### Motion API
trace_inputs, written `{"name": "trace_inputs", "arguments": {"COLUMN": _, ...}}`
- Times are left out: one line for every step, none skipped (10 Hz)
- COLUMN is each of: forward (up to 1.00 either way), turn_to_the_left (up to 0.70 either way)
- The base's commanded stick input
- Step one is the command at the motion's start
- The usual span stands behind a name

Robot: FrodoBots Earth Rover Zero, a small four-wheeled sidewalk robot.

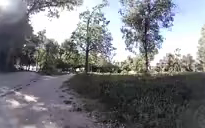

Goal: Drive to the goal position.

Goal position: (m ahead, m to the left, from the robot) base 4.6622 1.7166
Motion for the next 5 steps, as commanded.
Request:
{"name": "trace_inputs", "arguments": {"forward": 0.00, "turn_to_the_left": 0.00}}
{"name": "trace_inputs", "arguments": {"forward": 0.00, "turn_to_the_left": 0.00}}
{"name": "trace_inputs", "arguments": {"forward": 0.00, "turn_to_the_left": 0.00}}
{"name": "trace_inputs", "arguments": {"forward": 0.00, "turn_to_the_left": 0.00}}
{"name": "trace_inputs", "arguments": {"forward": 0.00, "turn_to_the_left": 0.00}}
